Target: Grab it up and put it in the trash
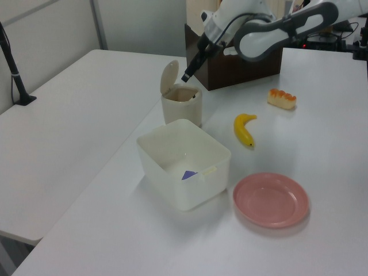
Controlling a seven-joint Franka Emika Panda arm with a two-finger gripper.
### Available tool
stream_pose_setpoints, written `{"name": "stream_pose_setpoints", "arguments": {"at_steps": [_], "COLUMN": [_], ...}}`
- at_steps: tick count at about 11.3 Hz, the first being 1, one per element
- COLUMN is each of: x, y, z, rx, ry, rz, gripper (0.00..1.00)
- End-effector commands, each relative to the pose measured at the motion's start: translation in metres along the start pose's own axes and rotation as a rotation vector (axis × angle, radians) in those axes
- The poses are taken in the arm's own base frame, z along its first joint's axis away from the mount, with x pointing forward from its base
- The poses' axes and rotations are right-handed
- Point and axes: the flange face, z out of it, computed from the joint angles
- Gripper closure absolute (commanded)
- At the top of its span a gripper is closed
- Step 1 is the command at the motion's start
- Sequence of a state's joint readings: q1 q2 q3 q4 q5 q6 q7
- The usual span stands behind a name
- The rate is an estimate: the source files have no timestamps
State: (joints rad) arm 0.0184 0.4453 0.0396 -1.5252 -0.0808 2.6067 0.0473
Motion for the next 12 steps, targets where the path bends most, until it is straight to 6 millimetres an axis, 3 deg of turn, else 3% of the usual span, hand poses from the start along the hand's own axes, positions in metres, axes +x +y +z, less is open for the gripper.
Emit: {"name": "stream_pose_setpoints", "arguments": {"at_steps": [1,2,5,8,11,12], "x": [0.004,0.006,0.016,0.020,0.010,0.005], "y": [-0.003,-0.006,-0.004,0.000,0.007,0.016], "z": [-0.055,-0.063,-0.071,-0.076,-0.105,-0.123], "rx": [0.002,0.005,0.005,0.001,-0.016,-0.027], "ry": [0.018,0.017,0.043,0.054,-0.060,-0.132], "rz": [0.033,0.043,0.055,0.060,0.063,0.077], "gripper": [0.02,0.11,0.66,0.68,0.60,0.38]}}
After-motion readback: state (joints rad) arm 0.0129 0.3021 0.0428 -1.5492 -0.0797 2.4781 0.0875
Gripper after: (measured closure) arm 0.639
